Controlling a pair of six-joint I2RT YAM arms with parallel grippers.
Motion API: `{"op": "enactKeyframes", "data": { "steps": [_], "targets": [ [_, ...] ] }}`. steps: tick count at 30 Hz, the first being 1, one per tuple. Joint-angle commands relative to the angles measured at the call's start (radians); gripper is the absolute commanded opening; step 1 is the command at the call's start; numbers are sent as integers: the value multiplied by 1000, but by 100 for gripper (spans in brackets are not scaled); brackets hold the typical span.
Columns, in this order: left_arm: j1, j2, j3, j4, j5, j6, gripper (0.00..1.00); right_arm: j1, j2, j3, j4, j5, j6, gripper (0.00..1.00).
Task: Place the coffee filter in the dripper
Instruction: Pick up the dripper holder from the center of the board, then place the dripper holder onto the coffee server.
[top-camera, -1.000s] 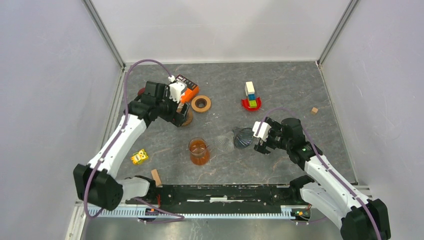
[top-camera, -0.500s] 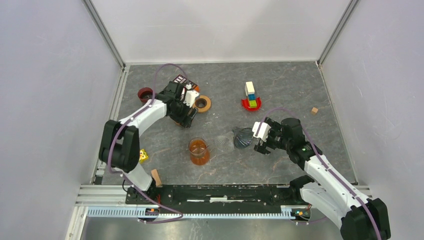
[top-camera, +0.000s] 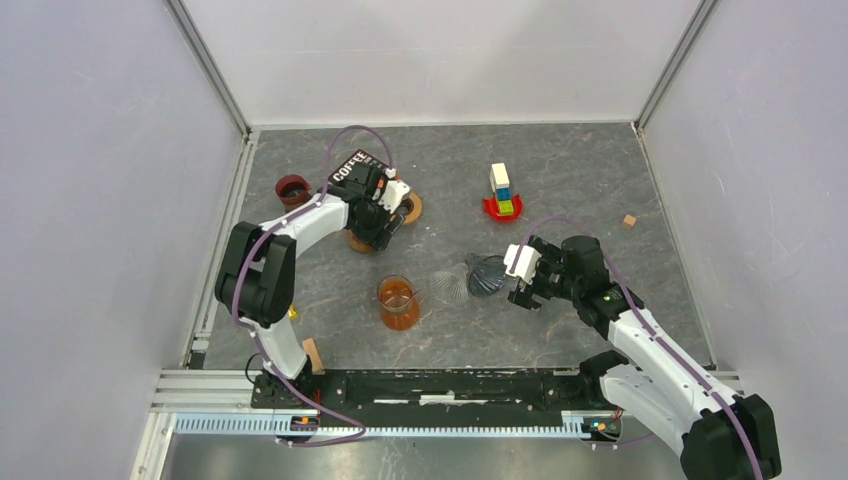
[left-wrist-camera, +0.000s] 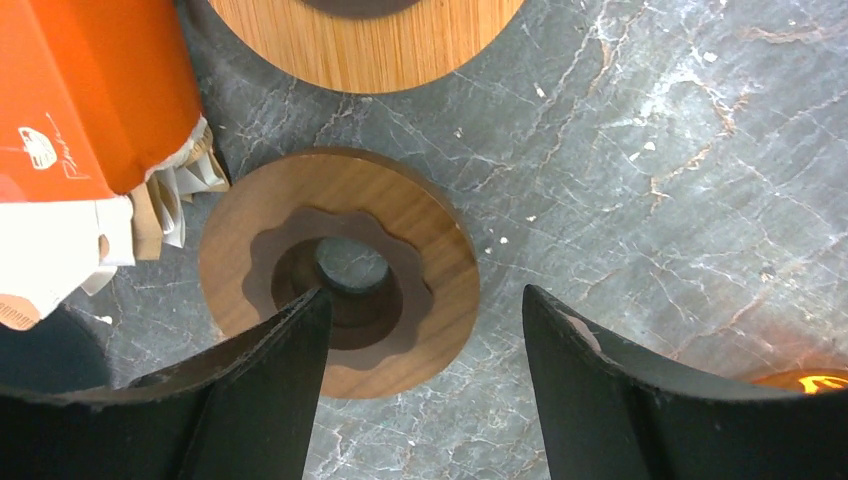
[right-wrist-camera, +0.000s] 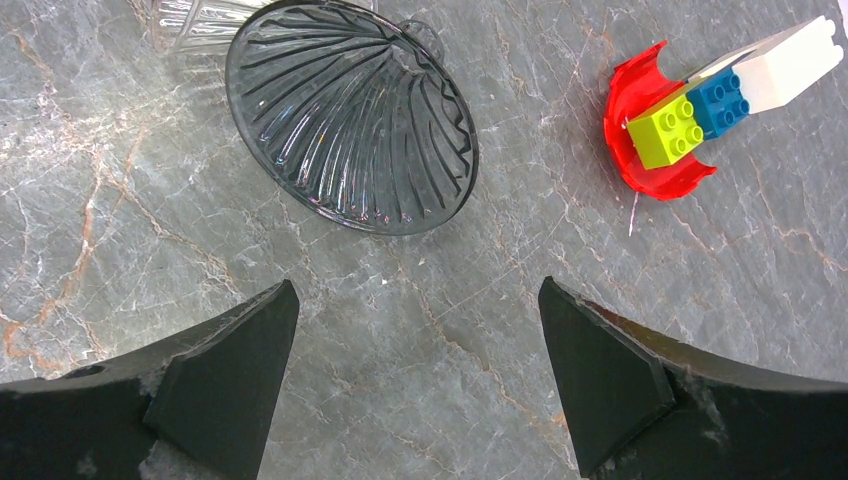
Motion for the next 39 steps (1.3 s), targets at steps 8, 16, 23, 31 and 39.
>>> {"op": "enactKeyframes", "data": {
  "steps": [8, 16, 23, 31, 39],
  "targets": [
    [4, 73, 32, 24, 21, 61, 58, 2, 9, 5, 8, 13, -21, 98],
    [4, -115, 44, -109, 42, 88, 18, 3, 10, 5, 9, 19, -21, 98],
    [-9, -432, 78, -340, 121, 137, 15, 3, 17, 11, 5, 16, -21, 98],
    [-269, -641, 31, -492, 159, 145, 16, 2, 5, 13, 7, 19, -20, 98],
    [-395, -666, -1, -516, 292, 149, 17, 3, 8, 3, 10, 42, -27, 98]
  ]
}}
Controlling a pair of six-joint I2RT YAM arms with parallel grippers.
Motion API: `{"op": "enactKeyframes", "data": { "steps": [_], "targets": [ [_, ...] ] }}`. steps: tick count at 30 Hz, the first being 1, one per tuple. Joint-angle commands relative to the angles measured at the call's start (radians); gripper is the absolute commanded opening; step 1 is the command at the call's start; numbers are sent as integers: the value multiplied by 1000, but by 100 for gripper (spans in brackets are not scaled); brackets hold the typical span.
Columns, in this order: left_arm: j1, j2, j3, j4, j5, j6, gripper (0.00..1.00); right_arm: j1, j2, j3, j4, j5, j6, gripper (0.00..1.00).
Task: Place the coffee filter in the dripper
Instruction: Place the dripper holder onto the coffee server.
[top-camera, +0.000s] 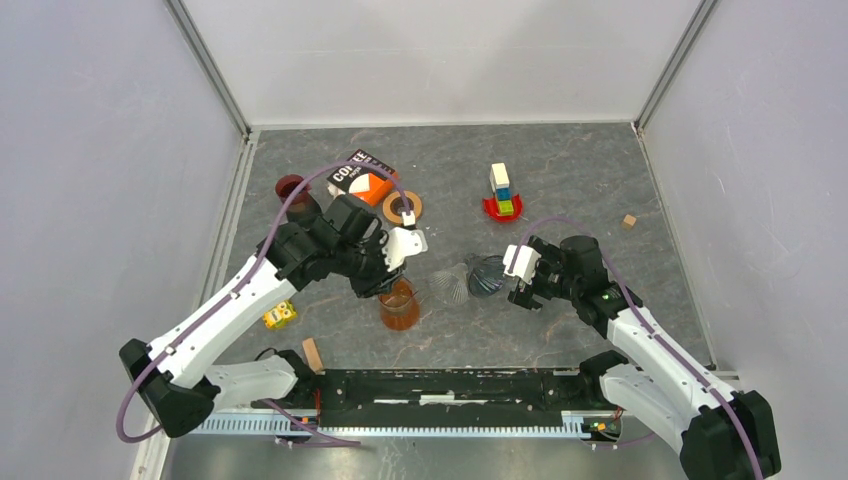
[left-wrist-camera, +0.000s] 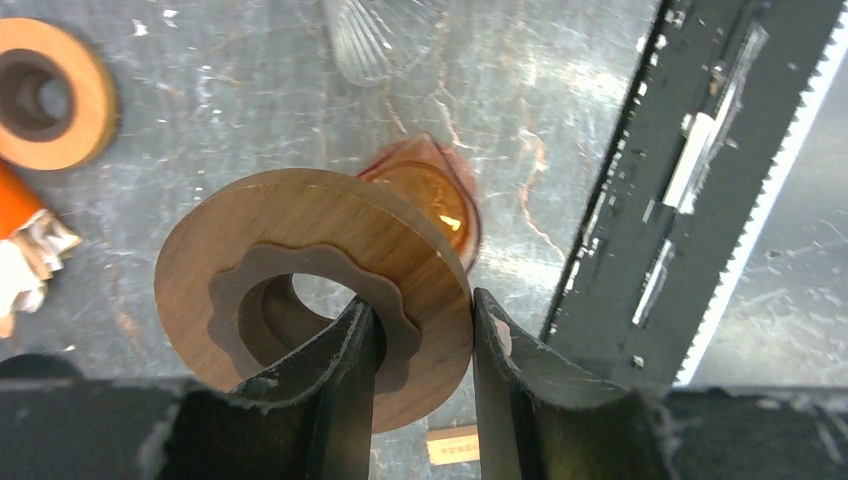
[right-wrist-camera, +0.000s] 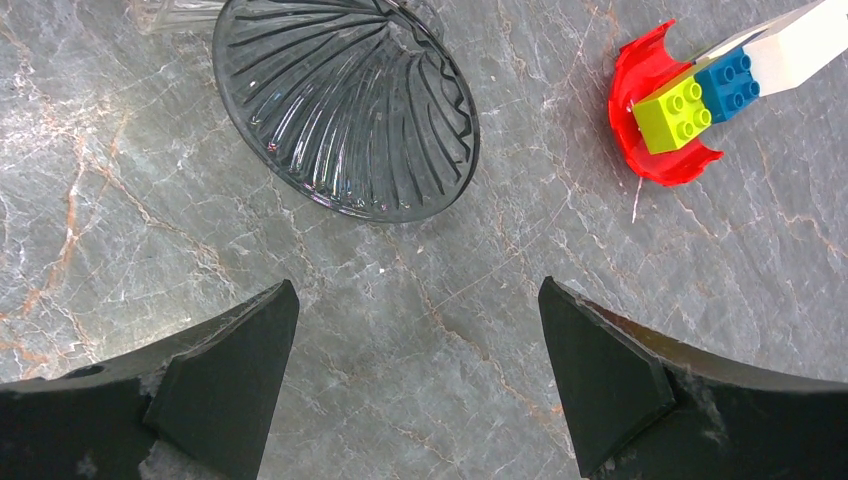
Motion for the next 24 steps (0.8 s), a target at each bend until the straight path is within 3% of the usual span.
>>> {"op": "enactKeyframes", "data": {
  "steps": [1, 9, 15, 20, 24],
  "targets": [
    [-48, -18, -21, -21, 104, 36, 17, 2, -3, 4, 17, 22, -17, 98],
    [-161, 33, -75, 35, -16, 47, 17, 2, 11, 0, 18, 53, -22, 98],
    [-185, 64, -79, 80, -110, 46, 17, 1, 16, 0, 14, 48, -22, 98],
    [-191, 90, -83, 80, -114, 54, 28, 1, 15, 2, 11, 45, -22, 98],
    [-193, 108, -91, 81, -113, 59, 30, 0, 6, 3, 9, 35, -22, 98]
  ]
}}
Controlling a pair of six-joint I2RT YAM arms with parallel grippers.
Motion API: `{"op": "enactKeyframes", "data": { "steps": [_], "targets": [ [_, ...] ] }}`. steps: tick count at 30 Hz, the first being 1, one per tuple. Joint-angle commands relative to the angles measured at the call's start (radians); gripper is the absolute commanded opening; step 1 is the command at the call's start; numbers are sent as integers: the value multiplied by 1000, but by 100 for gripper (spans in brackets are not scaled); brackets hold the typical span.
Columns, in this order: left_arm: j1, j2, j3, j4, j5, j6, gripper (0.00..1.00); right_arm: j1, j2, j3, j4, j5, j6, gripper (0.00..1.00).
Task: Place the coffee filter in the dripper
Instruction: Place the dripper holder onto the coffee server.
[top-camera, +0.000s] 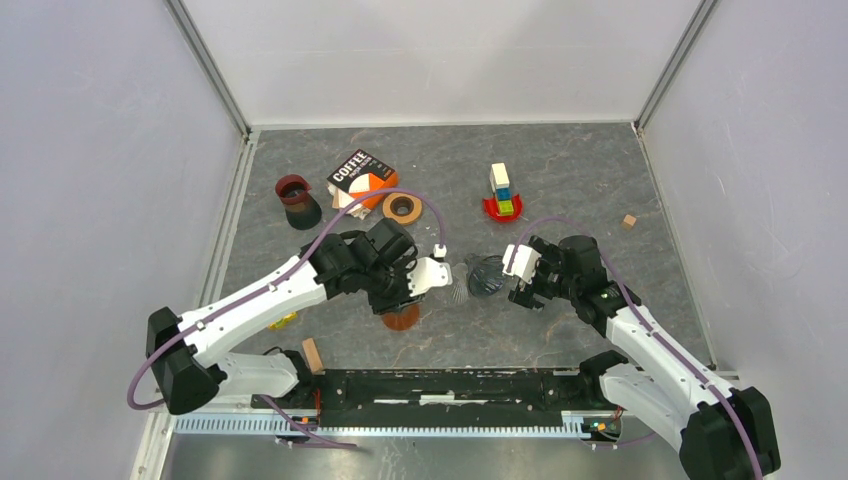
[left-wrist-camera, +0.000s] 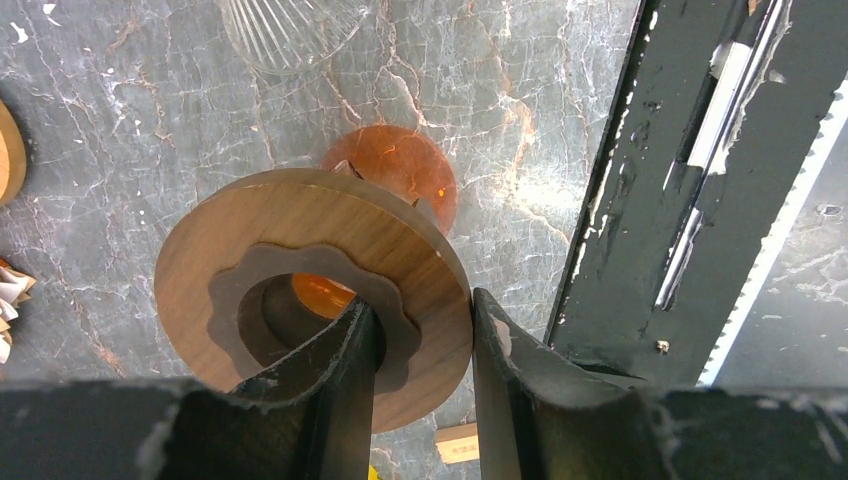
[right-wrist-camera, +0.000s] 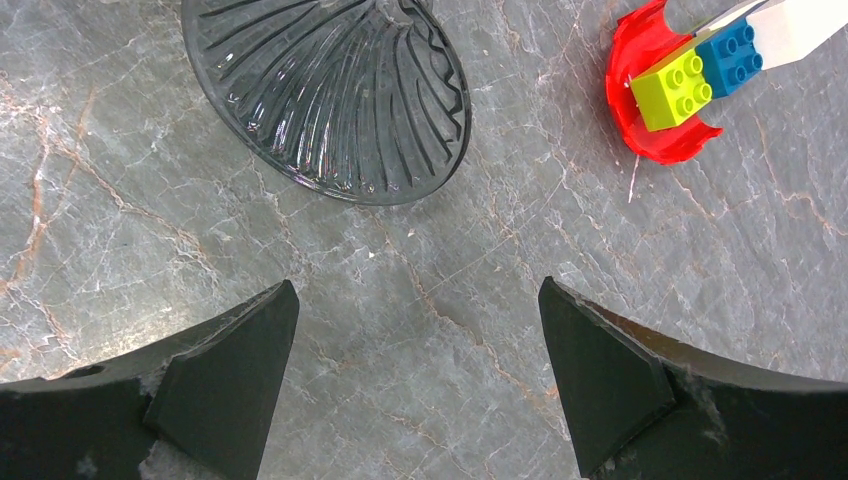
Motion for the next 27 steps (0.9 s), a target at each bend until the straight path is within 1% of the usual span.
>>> {"op": "enactKeyframes", "data": {
  "steps": [1, 10, 15, 19, 25, 26, 27],
  "targets": [
    [-10, 16, -6, 40, -16, 51, 30, 1, -11, 3, 12, -13, -10, 98],
    [-14, 21, -25, 44, -24, 56, 33, 1, -5, 5, 13, -24, -10, 98],
    [-14, 29, -38, 56, -2, 59, 36, 1, 13, 18, 30, -25, 17, 98],
    [-13, 36, -35, 56, -3, 61, 38, 3, 36, 47, 41, -55, 40, 98],
    [-14, 40, -20, 56, -13, 56, 51, 2, 137, 104, 95, -46, 40, 98],
    [-14, 40, -18, 56, -13, 56, 55, 2, 164, 117, 110, -42, 47, 98],
    [-14, 39, -14, 56, -14, 54, 61, 1, 185, 127, 127, -41, 53, 98]
  ]
}}
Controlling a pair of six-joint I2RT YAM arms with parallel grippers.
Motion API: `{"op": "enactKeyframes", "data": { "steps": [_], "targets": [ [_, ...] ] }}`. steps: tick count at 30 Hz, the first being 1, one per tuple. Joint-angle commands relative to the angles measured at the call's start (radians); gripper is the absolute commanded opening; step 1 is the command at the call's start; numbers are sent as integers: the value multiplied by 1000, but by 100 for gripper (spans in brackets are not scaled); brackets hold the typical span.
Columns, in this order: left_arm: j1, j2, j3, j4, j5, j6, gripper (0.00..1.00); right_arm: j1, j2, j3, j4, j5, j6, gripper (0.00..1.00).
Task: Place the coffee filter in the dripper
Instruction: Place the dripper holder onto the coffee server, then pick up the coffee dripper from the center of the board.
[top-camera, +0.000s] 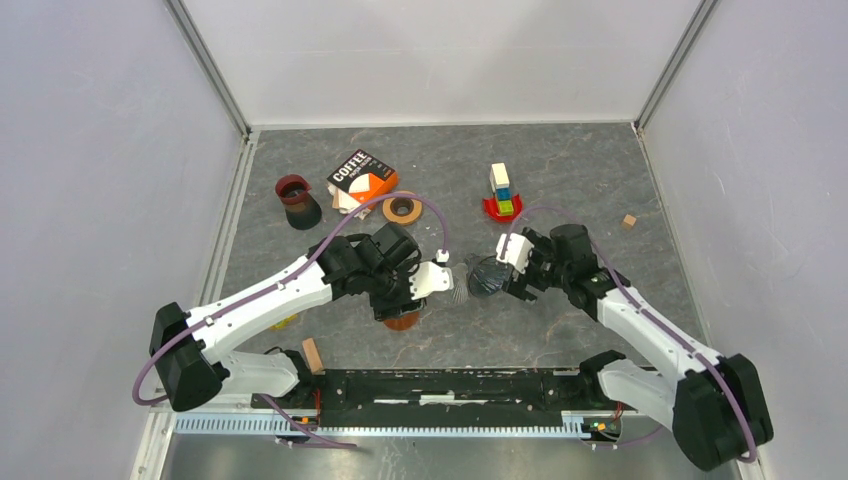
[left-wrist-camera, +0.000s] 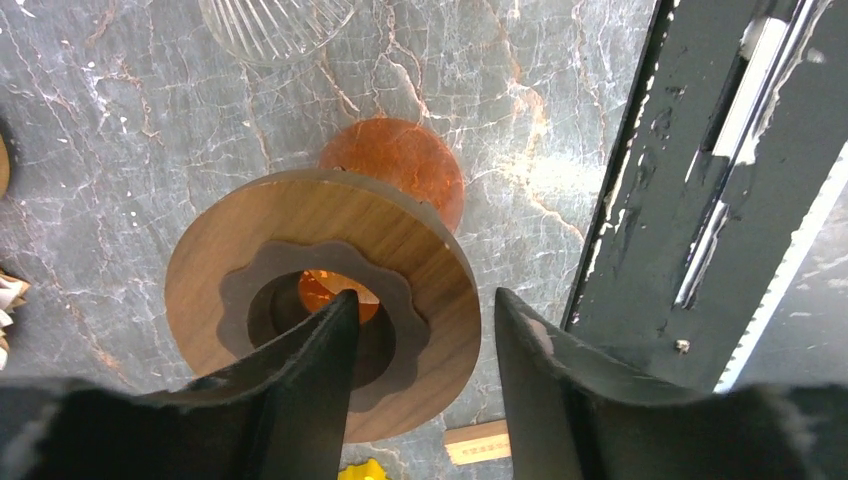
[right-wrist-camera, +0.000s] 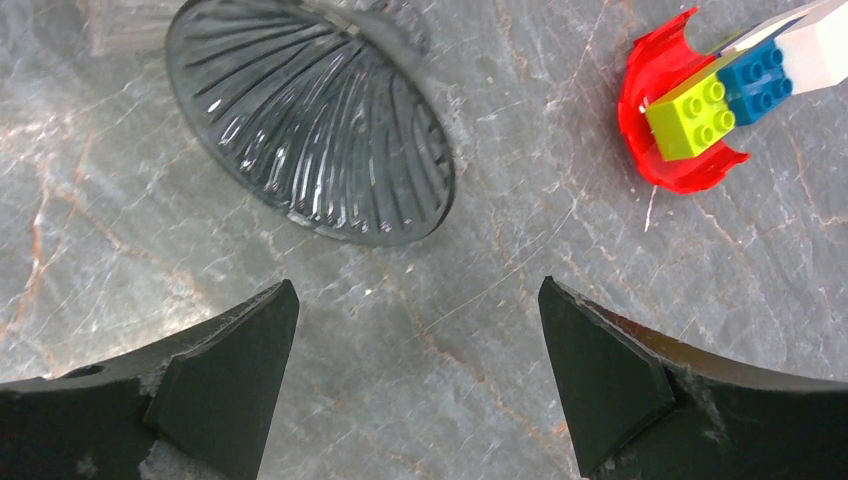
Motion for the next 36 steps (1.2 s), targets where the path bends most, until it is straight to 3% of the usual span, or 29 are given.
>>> {"op": "enactKeyframes", "data": {
  "steps": [1, 4, 7, 12, 22, 27, 32, 36],
  "targets": [
    [-6, 5, 25, 32, 7, 32, 68, 3, 92, 89, 109, -11, 31, 98],
    [-6, -17, 36, 39, 2, 27, 79, 3, 148, 116, 145, -25, 47, 99],
    [-6, -41, 60, 38, -6, 18, 83, 1, 200, 145, 155, -51, 54, 99],
    [6, -70, 103, 39, 2, -8, 85, 4, 277, 194, 161, -105, 67, 87],
    [112, -133, 110, 86, 98, -73, 86, 4, 396, 270, 116, -155, 87, 50],
    [222, -172, 72, 214, 175, -184, 86, 4, 373, 343, 45, -143, 90, 27],
    [244, -131, 92, 307, 103, -279, 87, 5, 299, 428, 10, -131, 168, 1],
    [244, -52, 153, 358, 106, -371, 87, 4, 272, 500, 9, -139, 262, 0]
  ]
}}
